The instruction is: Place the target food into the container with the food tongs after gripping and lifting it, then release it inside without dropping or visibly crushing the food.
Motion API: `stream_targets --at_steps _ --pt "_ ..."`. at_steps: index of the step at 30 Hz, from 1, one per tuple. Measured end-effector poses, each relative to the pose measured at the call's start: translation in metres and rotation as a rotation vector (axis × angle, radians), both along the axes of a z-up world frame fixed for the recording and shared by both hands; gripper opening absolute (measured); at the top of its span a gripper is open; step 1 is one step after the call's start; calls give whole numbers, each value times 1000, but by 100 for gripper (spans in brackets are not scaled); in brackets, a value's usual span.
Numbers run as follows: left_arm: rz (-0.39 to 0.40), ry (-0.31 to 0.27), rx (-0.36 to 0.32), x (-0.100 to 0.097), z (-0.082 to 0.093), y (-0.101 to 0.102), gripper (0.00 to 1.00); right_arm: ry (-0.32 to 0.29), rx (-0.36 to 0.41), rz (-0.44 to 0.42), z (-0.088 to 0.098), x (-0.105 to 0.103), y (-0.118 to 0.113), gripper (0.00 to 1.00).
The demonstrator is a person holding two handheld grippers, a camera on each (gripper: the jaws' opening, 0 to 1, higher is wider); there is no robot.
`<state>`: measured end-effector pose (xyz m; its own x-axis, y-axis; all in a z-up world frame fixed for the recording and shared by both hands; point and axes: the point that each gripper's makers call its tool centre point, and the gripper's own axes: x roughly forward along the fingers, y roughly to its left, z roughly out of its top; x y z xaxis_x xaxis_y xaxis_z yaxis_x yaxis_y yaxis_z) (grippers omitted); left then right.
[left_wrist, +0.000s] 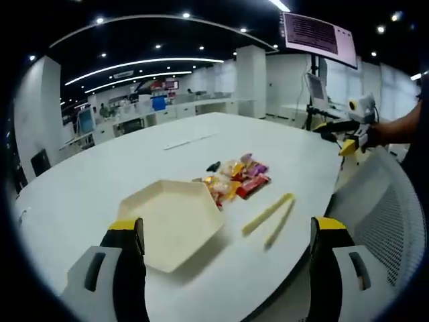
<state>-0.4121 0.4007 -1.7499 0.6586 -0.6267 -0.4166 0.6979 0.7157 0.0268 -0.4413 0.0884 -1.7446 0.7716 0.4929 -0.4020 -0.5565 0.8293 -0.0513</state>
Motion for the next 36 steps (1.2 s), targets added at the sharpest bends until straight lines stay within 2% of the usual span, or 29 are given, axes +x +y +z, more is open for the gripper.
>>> stream_targets --at_steps 4,8,15,36 --pt "-8 -5 0 -1 1 -2 100 -47 -15 -1 6 -2 -1 100" --pt "-11 -6 -2 -1 2 -2 100 -52 -14 -9 7 -4 -4 100" --pt "-22 -5 -2 -3 2 -4 100 -8 -5 -25 3 -9 -10 100" --pt "-47 3 -2 -6 0 -8 99 -20 -1 -21 11 -7 -12 100"
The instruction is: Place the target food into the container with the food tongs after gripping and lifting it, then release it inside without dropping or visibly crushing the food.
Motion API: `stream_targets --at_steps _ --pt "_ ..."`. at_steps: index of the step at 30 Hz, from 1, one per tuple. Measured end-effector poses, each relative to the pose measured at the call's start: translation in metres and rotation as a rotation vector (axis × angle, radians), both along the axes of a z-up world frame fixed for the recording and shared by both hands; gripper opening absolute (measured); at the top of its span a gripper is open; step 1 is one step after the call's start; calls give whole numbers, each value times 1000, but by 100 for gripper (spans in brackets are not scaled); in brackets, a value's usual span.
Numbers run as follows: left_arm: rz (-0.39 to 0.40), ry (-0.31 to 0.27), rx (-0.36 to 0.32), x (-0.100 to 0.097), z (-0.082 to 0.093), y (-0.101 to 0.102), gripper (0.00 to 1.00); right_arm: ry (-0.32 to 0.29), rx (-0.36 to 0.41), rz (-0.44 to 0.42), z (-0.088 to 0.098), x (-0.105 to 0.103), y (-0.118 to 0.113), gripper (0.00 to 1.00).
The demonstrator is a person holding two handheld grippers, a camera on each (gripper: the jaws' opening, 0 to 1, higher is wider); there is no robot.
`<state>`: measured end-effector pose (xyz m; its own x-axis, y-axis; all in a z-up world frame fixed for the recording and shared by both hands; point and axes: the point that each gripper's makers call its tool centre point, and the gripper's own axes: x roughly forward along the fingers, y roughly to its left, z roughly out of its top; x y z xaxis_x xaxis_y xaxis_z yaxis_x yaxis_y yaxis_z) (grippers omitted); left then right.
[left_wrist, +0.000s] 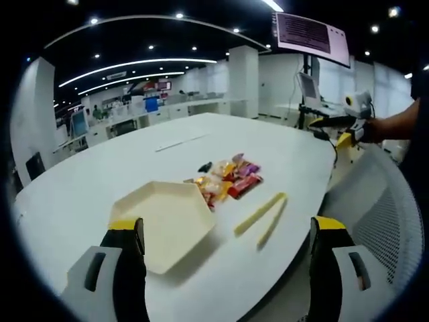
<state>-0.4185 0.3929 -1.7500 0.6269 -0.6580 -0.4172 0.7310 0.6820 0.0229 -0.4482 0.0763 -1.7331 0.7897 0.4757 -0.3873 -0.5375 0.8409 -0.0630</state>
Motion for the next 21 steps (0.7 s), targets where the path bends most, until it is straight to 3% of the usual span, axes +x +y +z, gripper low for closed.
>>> stream_targets --at_steps 21 --pt "-50 17 17 -7 -4 -8 98 14 -2 31 0 2 7 100"
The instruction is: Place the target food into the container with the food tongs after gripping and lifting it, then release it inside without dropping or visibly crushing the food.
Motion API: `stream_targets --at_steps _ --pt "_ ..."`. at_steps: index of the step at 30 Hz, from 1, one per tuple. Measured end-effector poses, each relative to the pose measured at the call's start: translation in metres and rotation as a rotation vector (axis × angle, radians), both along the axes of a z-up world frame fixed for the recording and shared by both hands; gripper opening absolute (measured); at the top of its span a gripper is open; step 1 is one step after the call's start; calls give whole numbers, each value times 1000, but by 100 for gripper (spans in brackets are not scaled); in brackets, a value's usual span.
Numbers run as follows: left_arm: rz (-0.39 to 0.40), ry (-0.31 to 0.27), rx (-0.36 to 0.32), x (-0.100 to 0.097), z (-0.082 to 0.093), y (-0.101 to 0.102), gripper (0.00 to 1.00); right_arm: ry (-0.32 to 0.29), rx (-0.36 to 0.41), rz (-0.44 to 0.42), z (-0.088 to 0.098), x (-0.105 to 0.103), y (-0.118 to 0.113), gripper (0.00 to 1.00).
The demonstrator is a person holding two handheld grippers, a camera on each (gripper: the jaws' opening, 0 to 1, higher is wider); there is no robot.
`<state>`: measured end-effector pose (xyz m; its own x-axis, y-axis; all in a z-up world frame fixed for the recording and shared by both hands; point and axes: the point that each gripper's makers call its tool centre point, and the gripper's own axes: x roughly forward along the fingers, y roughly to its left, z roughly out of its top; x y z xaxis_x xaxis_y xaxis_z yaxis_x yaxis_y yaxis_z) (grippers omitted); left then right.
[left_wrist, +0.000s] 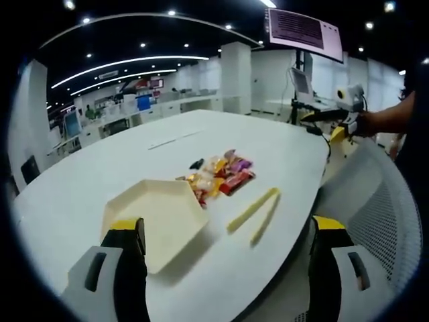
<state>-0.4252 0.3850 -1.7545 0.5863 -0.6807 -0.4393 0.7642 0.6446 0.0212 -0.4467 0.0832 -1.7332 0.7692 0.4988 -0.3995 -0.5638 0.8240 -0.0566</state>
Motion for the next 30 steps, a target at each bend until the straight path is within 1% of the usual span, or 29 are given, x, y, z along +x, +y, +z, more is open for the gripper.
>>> stream_targets --at_steps 3,5,7,9,11,12,13,15,16,17,18,19,20,21,23,24,25,27,28,30 --pt "3 0 -1 1 -1 1 98 0 -1 4 0 0 1 100" --pt "-5 -5 -8 0 2 0 96 1 3 6 0 1 3 100" --pt "-43 -5 -49 -3 6 -6 97 3 6 7 -1 1 4 100" --pt "-68 -9 -41 -4 5 -8 97 5 8 9 -1 1 5 100" --pt "-113 3 -9 -7 0 -10 95 3 9 13 -1 2 6 100" --pt "-140 -10 4 -7 0 -14 95 4 8 15 -1 2 6 100" --pt "-155 -10 16 -8 -2 -15 95 4 6 15 -1 2 6 100" --pt "-188 -5 38 -6 -5 -17 90 3 8 14 0 3 6 100" --pt "-208 -4 70 -4 -8 -17 87 4 9 13 0 3 5 100" --pt "-232 -16 76 -3 -7 -21 83 4 8 12 0 3 5 100" --pt "-253 -20 78 -2 -6 -25 83 5 8 11 0 3 4 100" --pt "-280 0 94 -2 -9 -29 83 6 12 12 0 3 4 100" --pt "-289 -8 104 2 -9 -32 82 7 12 11 0 3 4 100" --pt "-330 -4 128 3 -12 -37 80 8 12 10 -1 3 4 100" --pt "-361 11 163 7 -18 -42 76 8 14 10 -1 2 3 100" --pt "-373 23 181 9 -22 -44 74 10 17 8 -1 2 3 100" --pt "-407 48 193 8 -26 -50 72 11 18 8 -1 1 3 100" --pt "-445 55 224 9 -32 -55 66 14 19 8 -2 0 3 100" --pt "-473 55 244 10 -36 -59 65 16 21 7 -3 0 3 100" --pt "-501 52 265 12 -40 -66 64 18 26 3 -4 -2 2 100"
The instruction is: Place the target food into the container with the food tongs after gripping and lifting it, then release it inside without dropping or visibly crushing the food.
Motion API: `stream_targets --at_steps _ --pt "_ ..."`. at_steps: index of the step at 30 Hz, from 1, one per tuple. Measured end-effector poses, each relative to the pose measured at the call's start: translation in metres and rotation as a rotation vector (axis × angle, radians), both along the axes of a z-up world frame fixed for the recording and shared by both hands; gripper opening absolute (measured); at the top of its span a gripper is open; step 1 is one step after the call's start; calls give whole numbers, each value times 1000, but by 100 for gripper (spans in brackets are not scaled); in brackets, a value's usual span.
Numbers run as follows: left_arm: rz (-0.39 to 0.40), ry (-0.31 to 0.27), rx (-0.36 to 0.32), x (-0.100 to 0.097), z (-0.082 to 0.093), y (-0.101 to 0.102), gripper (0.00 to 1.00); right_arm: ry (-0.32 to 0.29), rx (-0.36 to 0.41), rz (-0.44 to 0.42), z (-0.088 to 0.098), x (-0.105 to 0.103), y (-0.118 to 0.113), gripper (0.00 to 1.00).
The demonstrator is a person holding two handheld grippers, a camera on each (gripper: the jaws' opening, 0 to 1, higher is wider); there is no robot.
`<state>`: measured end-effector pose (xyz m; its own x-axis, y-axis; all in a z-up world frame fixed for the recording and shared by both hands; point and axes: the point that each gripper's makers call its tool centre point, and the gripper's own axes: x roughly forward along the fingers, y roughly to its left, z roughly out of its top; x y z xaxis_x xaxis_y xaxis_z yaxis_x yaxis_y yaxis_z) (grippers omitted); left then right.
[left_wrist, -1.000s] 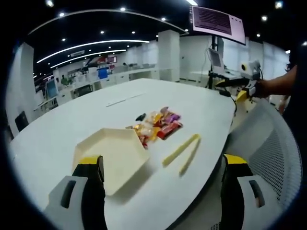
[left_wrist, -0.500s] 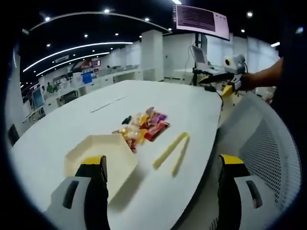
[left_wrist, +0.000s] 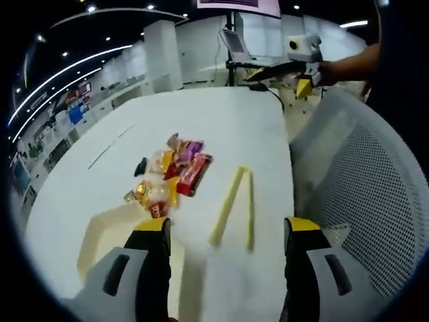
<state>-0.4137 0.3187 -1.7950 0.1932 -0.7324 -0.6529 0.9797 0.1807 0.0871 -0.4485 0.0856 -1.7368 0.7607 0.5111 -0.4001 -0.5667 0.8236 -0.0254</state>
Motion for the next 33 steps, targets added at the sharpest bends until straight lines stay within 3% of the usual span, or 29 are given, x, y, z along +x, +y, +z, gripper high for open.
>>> stream_targets --at_steps 3,11,15,16,23,28,30,33 --pt "-47 -7 76 2 -15 -1 57 3 7 -6 -1 -1 -1 100" --pt "-105 7 180 5 -45 -2 46 10 17 -6 -3 -2 0 100" --pt "-105 18 190 6 -53 -3 42 17 20 -11 -3 -2 0 99" --pt "-97 49 177 3 -52 -4 40 22 19 -13 -4 -2 0 99" --pt "-134 52 199 -4 -61 -4 29 18 21 -16 -3 -1 0 99" --pt "-131 -3 192 2 -60 -3 9 28 23 -5 -4 -1 2 99" --pt "-87 -11 206 9 -60 -1 2 35 20 2 -5 -1 4 99" --pt "-90 -4 210 9 -60 -2 0 41 8 12 -6 -1 4 99"
